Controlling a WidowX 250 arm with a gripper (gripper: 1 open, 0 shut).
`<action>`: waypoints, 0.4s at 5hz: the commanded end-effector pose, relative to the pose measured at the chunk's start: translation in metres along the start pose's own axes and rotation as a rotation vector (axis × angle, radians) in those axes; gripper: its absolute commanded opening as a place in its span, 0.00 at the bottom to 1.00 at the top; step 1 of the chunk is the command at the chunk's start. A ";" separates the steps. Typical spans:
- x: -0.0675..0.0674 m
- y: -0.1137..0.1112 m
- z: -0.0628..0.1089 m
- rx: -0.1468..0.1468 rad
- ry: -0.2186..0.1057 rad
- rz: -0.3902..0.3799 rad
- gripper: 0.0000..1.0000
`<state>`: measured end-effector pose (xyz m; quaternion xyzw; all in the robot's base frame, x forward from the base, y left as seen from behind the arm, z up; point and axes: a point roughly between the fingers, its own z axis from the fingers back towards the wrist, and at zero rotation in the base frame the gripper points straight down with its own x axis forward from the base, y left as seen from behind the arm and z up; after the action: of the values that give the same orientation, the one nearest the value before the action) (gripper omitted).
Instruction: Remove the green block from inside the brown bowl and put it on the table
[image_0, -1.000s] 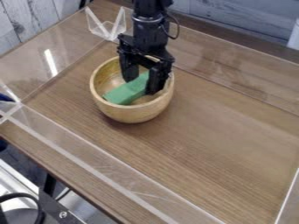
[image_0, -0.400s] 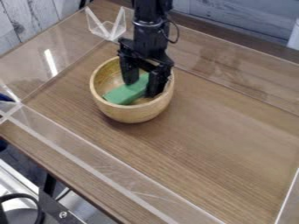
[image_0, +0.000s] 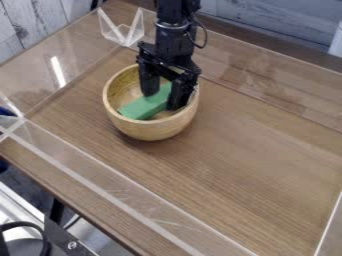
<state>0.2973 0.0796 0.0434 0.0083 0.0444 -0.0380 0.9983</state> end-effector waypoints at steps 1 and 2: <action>0.000 0.016 -0.008 0.012 -0.005 0.022 1.00; 0.001 0.018 -0.013 0.011 0.002 0.025 1.00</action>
<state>0.2988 0.0830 0.0399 0.0108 0.0467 -0.0363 0.9982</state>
